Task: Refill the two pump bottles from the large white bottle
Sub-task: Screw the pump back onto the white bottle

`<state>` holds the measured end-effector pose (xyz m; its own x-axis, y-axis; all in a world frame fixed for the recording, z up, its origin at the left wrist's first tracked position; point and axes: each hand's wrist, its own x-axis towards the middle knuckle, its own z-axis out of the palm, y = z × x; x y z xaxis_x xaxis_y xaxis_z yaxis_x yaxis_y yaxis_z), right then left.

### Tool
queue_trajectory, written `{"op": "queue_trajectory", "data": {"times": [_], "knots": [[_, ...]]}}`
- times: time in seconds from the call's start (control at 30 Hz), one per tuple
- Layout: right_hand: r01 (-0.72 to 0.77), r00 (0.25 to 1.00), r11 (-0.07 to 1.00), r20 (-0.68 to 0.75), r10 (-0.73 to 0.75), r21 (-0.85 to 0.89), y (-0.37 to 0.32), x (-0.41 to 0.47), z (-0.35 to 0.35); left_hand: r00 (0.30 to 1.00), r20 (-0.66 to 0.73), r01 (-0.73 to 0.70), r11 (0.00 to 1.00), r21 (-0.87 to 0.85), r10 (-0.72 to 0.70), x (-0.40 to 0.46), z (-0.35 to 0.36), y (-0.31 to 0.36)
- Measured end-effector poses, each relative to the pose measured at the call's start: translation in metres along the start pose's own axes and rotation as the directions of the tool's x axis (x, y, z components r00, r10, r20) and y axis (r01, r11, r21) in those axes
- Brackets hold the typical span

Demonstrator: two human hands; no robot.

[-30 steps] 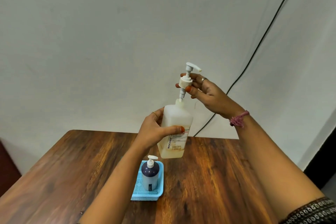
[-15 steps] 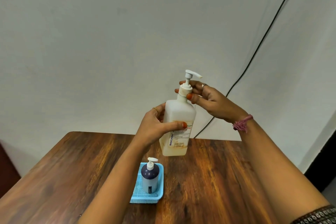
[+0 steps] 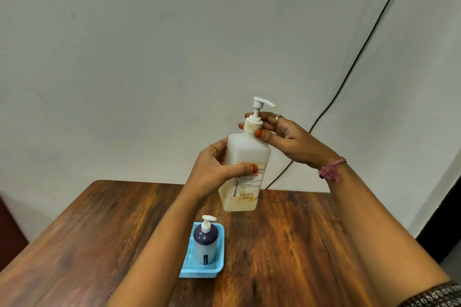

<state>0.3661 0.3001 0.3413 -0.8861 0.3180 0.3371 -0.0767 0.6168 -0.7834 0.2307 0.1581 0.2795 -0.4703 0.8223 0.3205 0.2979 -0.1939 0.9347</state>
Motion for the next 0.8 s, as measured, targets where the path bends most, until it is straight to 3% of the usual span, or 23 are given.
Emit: {"op": "queue_trajectory", "data": {"times": [0.47,0.8], "knots": [[0.012,0.998,0.999,-0.061,-0.009,0.038,-0.0091,-0.0038,0.0023,1.000,-0.009,-0.004,1.000,0.031,0.004,-0.0006,0.0027,-0.0017],[0.001,0.970,0.999,-0.242,-0.011,-0.039,-0.0056,-0.0035,0.0078,0.999,-0.030,-0.012,0.998,0.063,0.014,0.0005,0.0053,-0.0027]]}}
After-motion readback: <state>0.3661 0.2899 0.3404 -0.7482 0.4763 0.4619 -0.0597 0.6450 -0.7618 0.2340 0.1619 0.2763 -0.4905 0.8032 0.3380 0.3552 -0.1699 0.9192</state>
